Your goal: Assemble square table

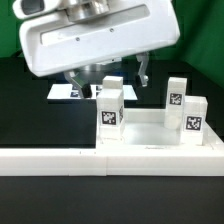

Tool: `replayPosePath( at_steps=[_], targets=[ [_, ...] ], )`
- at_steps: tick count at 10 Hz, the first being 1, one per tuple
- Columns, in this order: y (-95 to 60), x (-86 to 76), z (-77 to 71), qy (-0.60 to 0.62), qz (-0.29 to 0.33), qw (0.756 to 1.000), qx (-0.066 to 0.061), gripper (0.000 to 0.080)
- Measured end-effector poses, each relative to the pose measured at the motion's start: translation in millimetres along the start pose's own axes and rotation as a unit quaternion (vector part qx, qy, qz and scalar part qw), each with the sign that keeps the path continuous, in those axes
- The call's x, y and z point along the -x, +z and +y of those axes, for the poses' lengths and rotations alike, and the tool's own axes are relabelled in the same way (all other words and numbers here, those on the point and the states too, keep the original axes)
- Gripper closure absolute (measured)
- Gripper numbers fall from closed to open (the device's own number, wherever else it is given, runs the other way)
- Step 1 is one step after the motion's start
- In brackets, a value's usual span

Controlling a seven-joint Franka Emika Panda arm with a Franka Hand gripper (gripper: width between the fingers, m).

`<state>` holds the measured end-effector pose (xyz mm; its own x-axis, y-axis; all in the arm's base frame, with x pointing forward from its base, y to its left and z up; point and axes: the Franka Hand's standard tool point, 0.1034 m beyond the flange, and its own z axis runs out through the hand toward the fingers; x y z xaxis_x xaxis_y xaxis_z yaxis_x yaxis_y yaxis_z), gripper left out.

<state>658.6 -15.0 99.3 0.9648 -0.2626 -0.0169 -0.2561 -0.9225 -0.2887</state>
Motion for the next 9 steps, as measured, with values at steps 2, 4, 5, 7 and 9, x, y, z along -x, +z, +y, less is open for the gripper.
replayPosePath(
  at_steps=[2, 4, 5, 7, 9],
  targets=[
    [0.9, 0.7, -1.2, -0.001, -0.001, 1.0, 0.0, 0.015],
    [3.1, -0.1, 6.0, 0.014, -0.032, 0.999, -0.002, 0.015],
    [4.9, -10.4, 4.5, 0.031, -0.034, 0.999, -0.003, 0.015],
    [8.1, -11.1, 3.3, 0.03, -0.034, 0.999, -0.004, 0.015],
    [8.6, -10.8, 2.7, 0.038, -0.034, 0.999, -0.004, 0.0412]
  ],
)
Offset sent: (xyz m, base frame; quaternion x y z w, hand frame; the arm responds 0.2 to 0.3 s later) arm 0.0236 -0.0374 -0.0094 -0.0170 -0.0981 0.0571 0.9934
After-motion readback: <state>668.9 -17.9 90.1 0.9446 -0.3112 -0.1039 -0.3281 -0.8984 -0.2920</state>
